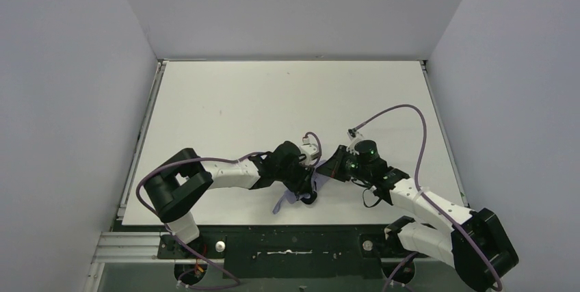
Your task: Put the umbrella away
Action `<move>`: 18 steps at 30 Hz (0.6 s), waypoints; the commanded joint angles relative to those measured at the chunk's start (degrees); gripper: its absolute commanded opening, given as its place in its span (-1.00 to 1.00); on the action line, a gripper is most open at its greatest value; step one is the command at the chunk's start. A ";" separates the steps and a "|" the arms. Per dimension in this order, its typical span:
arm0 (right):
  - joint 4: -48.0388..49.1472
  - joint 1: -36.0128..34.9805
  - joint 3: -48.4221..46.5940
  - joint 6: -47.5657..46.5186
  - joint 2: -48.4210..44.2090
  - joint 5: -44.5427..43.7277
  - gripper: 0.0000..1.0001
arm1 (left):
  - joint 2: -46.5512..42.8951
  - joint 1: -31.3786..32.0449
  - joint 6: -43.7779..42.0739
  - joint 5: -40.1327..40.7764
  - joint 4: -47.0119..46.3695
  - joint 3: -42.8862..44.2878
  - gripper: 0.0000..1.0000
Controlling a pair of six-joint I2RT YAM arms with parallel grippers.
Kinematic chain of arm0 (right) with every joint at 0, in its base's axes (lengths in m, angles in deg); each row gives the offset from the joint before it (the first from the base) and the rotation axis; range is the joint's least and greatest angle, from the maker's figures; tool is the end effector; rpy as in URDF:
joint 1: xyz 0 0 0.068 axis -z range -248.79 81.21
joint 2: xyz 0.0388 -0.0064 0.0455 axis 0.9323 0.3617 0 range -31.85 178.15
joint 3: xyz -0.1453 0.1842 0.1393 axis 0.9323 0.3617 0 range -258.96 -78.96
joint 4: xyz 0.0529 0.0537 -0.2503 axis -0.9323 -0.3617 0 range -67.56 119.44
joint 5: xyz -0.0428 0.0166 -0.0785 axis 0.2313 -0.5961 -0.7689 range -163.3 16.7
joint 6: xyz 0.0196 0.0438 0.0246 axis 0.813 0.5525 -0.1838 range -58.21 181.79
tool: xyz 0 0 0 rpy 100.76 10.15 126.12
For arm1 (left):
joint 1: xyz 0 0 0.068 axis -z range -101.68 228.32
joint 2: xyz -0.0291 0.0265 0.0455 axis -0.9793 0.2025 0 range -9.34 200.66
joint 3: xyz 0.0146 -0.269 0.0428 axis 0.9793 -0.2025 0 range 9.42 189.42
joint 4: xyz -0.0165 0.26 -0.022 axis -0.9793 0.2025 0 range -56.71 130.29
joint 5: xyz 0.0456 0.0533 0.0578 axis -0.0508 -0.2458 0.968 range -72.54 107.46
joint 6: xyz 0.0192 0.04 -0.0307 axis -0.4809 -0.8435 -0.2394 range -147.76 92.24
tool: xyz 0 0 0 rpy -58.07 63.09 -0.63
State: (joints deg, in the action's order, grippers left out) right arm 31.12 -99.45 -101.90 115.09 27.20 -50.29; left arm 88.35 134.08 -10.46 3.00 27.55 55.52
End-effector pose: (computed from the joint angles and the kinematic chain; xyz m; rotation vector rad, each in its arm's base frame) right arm 0.1698 0.1167 0.1837 0.2184 2.3995 1.2067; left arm 0.1784 -0.2779 0.1426 0.9561 2.3449 -0.8684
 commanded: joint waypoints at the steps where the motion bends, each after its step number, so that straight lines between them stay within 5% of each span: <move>1: 6.06 -1.45 -0.93 0.61 1.68 -1.41 -1.00 | 2.46 0.35 -1.00 -1.71 7.71 0.20 -1.00; 18: 10.08 -1.58 -1.21 1.63 7.75 -6.06 -1.00 | 2.72 0.79 -0.95 -2.15 7.23 -0.23 -1.00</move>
State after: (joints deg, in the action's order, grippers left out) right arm 36.21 -100.76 -101.90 116.67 32.97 -54.45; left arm 88.61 134.08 -10.52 2.83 28.34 56.07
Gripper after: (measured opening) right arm 0.022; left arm 0.300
